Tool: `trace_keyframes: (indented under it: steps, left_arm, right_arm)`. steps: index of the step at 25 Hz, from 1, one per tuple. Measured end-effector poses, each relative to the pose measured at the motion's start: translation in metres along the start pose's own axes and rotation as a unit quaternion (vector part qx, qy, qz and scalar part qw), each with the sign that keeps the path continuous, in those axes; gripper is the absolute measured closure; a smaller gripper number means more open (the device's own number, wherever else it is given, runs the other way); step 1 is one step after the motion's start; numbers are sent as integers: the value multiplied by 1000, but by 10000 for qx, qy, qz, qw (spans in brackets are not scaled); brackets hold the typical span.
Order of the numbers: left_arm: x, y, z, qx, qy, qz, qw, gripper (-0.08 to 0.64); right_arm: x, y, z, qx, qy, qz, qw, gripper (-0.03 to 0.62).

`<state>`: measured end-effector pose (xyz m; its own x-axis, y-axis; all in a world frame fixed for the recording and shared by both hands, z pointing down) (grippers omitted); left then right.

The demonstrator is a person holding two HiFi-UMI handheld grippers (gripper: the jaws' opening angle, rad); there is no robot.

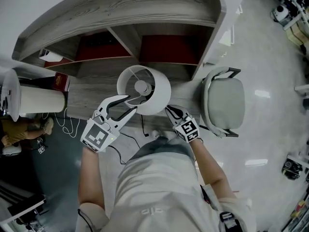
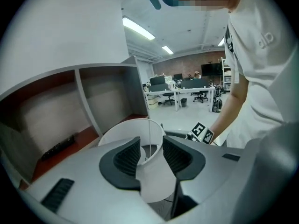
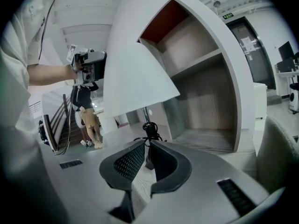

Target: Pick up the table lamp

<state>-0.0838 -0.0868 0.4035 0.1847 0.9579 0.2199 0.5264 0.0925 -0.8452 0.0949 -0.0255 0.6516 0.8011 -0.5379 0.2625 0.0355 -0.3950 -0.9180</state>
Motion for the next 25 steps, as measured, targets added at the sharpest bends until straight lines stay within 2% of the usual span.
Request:
trace_keyframes:
  steps: [2, 4, 7, 10, 12, 20, 25]
  left_arm:
    - [1, -6, -4, -74, -169, -290, 9994, 405]
    - [0, -8, -6, -58, -206, -229, 9995, 399]
    - [-1, -9, -6, 53, -272, -361, 9990, 402]
    - [4, -13, -5, -1, -308, -889, 9956, 423]
    - [6, -15, -6, -14, -382, -1029, 9940, 428]
    - [1, -17, -12, 3, -866, -974, 9915, 431]
    - [-18, -17, 0, 296, -867, -842, 9922, 431]
  right_arm:
    - [0, -3, -5, 33, -31, 3, 10000, 527]
    - [1, -4, -10, 100, -67, -2, 9999, 507]
    - [2, -4, -20, 213, -84, 23, 9997, 490]
    - [1, -3, -31, 279, -54, 93, 9996, 473]
    - [1, -1, -37, 309, -43, 112, 9994, 462]
    - [1, 2, -60, 422, 23, 126, 9990, 429]
    - [-1, 7, -74, 452, 89, 160, 9988, 409]
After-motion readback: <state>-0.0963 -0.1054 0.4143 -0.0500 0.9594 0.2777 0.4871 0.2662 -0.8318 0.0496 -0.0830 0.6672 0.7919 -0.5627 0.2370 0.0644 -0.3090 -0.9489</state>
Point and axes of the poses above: the fingertips, and each gripper's own axes: z backward along the fingers, x to its right, y out of its top, the point moved 7 cm from there along z, backward along the fingers
